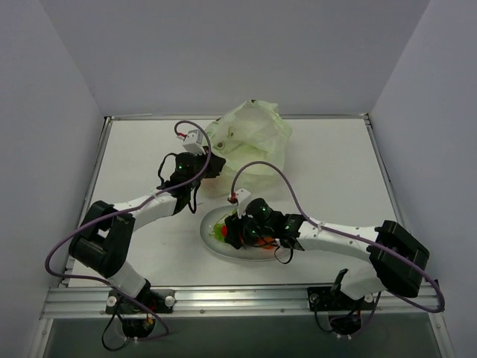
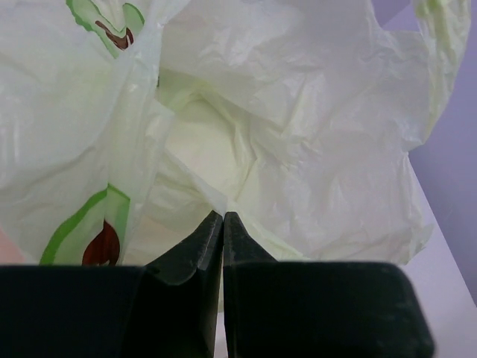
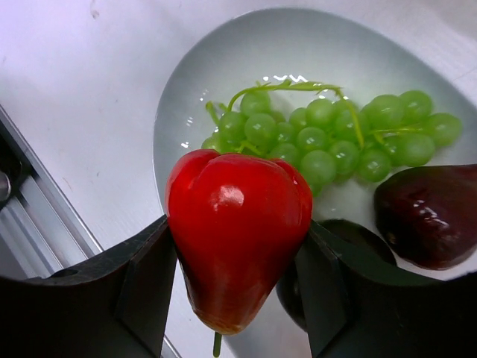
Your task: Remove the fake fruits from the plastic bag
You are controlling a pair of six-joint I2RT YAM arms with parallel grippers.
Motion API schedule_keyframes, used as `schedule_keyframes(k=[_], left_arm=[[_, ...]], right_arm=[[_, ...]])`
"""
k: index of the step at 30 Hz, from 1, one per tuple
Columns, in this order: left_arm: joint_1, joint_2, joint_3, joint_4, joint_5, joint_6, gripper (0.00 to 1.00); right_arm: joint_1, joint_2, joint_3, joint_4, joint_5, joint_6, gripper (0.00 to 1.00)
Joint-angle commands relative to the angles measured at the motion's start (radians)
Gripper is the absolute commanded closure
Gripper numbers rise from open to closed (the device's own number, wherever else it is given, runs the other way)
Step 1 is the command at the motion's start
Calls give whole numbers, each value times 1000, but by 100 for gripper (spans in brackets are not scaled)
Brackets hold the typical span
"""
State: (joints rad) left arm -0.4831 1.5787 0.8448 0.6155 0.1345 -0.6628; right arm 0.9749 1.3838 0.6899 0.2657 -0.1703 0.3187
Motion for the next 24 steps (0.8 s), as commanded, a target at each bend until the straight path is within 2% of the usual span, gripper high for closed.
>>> schedule_keyframes(k=[1,4,8,10,11,14,19,22,24], left_arm=[[-2,-28,51,-7,14,14,98],[0,-23,59,-14,17,14,98],[0,-11,85,-17,27,8,98],[-2,-3,103,-23,31,5,98],[-2,-3,124,-25,37,5,98],[-2,-2,175,-42,50,0,98],[-5,-23,264,-94,83,-11,98],[-12,-54,333,-132,112,-12,98],[-22,-84,365,-160,111,8,98]], right_arm=[[30,18,42,-46,58,-52,66],[54,27,54,-78,75,-64,57],[67,44,65,-109,140,-70,35],[68,43,69,-118,159,-70,30],[68,38,74,-120,161,-70,24],[68,20,86,-128,163,-78,18],[68,-58,103,-128,163,-89,21],[65,-152,120,-123,219,-86,28],[51,-228,131,-120,262,-83,37]])
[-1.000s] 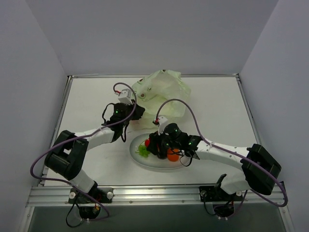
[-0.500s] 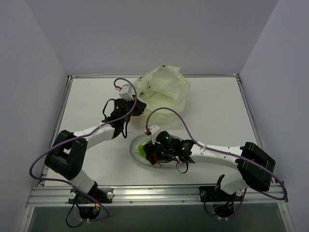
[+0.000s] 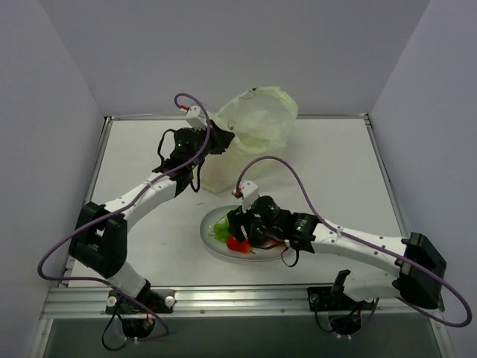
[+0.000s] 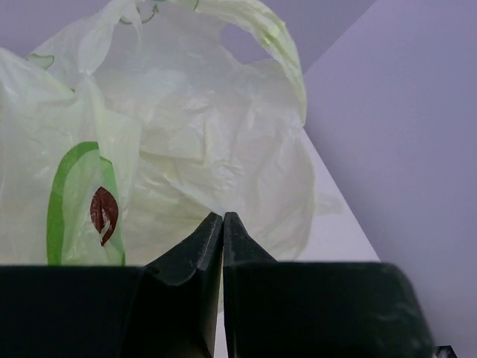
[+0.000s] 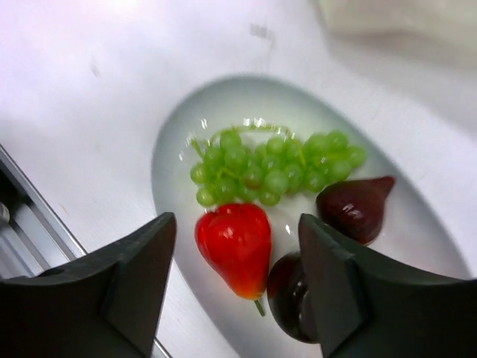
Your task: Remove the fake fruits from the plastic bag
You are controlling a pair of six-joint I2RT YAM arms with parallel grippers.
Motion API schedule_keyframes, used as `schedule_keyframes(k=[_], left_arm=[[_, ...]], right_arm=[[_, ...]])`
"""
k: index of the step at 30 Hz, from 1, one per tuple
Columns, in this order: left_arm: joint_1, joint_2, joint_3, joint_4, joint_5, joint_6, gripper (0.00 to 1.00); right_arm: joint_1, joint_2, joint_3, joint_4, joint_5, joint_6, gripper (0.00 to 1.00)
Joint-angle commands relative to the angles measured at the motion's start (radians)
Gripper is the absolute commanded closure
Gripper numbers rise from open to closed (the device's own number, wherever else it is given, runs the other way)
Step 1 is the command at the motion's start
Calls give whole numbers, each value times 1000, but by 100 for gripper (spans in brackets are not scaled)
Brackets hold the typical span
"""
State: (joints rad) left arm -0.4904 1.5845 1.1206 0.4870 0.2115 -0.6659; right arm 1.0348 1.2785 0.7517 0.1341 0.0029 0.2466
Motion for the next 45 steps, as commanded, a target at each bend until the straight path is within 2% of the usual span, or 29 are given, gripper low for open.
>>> schedule_keyframes(k=[1,5,9,11,14,16,19,20,22,24,27,31,37,42,45], left_arm=[[-16,-99,91,-36,31,14,98],[-16,-110,76,-16,60,-15,98],[-17,-68,111,-39,75,12,98],[9,-32,238,-86,122,14,98],[18,34,420,-175,170,31,98],[4,34,452,-203,177,77,98],[4,0,331,-162,178,71,98],[7,-20,223,-115,174,60,98],[12,-35,115,-61,167,16,98],[16,-44,-20,-12,140,-4,98],[27,-44,-141,54,121,-34,98],[36,-35,-226,133,65,-55,98],[47,-9,-303,214,37,-72,98],[61,15,-311,272,49,-96,98],[67,26,-298,292,65,-104,98]], right_arm=[[-16,-148,71,24,106,-3,40],[-68,-225,71,67,198,34,54],[-194,-180,106,79,209,83,55],[-246,-162,136,88,209,106,55],[-262,-146,179,96,233,112,54],[-263,-156,189,110,273,117,52],[-274,-157,216,114,292,102,51],[-280,-150,228,113,289,97,51],[-283,-139,264,116,290,88,51],[-288,-111,302,114,289,71,52],[-323,-27,354,116,261,56,55],[-403,129,406,127,143,54,66],[-443,286,439,174,27,37,69],[-452,409,502,154,38,28,69],[-456,467,492,168,100,86,69]])
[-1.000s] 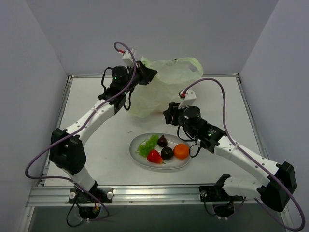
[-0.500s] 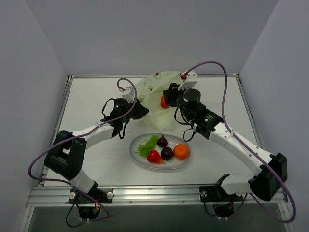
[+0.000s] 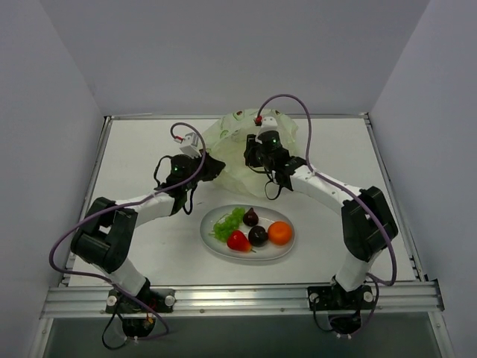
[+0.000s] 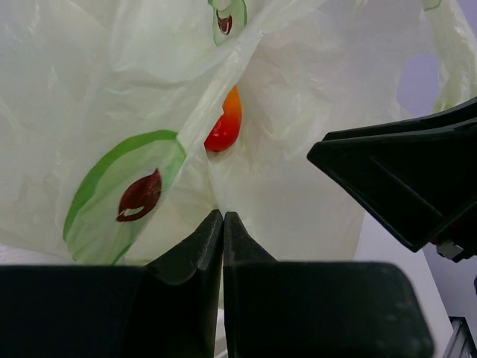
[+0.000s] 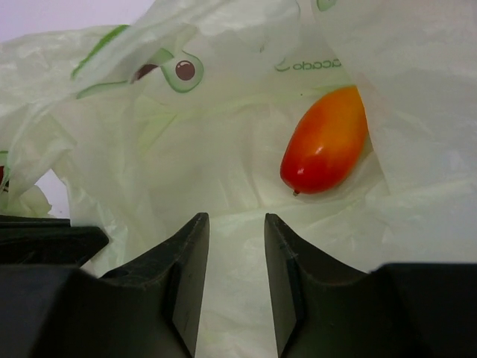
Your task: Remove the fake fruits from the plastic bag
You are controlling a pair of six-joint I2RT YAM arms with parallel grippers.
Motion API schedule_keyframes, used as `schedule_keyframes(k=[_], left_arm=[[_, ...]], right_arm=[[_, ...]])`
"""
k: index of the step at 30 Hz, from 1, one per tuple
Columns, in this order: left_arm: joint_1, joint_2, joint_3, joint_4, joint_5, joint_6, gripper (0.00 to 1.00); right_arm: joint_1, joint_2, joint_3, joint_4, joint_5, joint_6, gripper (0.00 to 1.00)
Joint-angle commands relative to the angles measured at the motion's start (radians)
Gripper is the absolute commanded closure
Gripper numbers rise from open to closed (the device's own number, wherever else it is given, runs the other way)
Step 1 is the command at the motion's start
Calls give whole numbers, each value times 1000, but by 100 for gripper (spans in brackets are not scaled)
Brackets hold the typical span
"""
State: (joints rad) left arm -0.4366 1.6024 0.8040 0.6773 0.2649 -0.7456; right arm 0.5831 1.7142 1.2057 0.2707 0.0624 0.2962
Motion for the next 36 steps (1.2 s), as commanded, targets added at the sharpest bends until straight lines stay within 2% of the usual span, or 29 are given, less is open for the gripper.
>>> schedule_keyframes(k=[1,3,4,6,7,10,15,27,32,33,34,36], left_arm=[[13,11,18,108,13,-24,98],[13,28,14,136,28,-28,98],[13,36,12,145,34,-29,98],[16,54,6,174,49,-32,98],[16,62,3,192,62,-35,98],[22,60,-12,199,69,-37,98],[33,42,-31,192,77,-23,98],[45,65,-29,240,100,-60,98],[45,71,-22,238,103,-67,98],[45,73,-19,240,106,-72,98],[47,73,-12,243,108,-78,98],[45,73,-8,248,106,-92,98]], right_arm=[[-8,66,40,36,60,58,66],[-12,100,54,50,126,115,62],[-12,117,60,54,154,132,55],[-12,165,90,58,248,171,49],[-12,191,98,64,273,202,42],[-14,261,158,73,303,219,36],[-15,340,247,30,379,179,35],[-69,550,487,-109,352,132,34],[-68,579,517,-120,349,123,38],[-69,575,514,-119,335,123,52],[-68,546,493,-113,329,121,59],[-65,497,441,-44,311,116,65]])
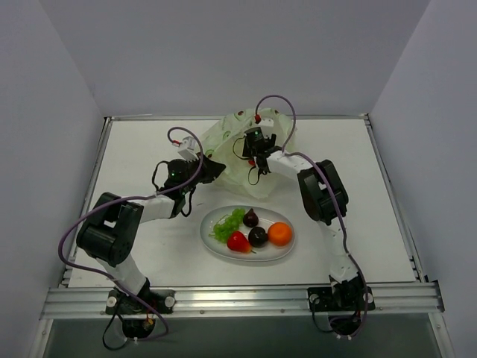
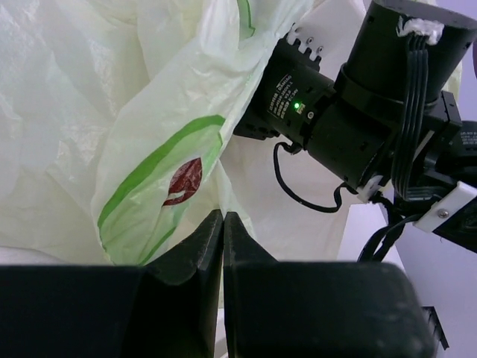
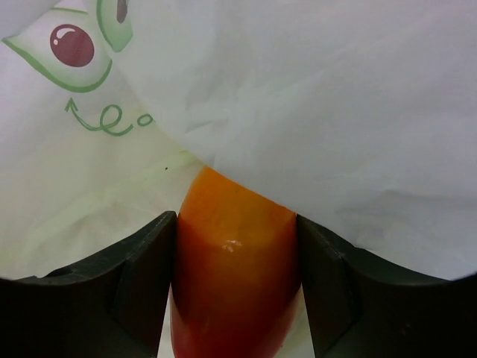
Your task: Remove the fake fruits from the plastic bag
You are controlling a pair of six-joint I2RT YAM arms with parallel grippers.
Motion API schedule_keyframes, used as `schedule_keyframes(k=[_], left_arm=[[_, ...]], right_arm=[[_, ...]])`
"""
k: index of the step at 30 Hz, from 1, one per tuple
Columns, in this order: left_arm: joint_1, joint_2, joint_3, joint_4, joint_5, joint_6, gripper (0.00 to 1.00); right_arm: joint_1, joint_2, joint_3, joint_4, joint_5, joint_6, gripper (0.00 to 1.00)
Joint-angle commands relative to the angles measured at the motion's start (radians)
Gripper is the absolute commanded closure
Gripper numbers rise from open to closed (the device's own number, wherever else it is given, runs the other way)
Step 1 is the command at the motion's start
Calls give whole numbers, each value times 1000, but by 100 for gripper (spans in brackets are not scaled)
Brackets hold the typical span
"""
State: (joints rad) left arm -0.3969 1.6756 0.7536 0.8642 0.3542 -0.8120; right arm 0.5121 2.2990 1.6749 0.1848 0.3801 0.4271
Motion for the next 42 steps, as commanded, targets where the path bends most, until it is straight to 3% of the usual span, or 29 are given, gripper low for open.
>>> schedule_keyframes(k=[1,14,18,24,29,42], left_arm=[[6,3,50,59,14,-30,98],[6,35,116,9,-61,-50,98],[6,29,142,-22,-72,-38,98],[1,12,153,-60,-83,-27,98],[-6,-8,155,-83,-87,-18,98],[-28,-45,150,-136,-96,16,98]], right_arm=[[6,-142,-78,63,-48,-19,66],[23,-599,-450,123,-555,-51,68],[84,-796,-653,113,-573,-76,67],[245,-995,-823,41,-592,-120,67],[273,-1020,-923,35,-576,-116,67],[325,-905,-937,71,-609,-137,66]])
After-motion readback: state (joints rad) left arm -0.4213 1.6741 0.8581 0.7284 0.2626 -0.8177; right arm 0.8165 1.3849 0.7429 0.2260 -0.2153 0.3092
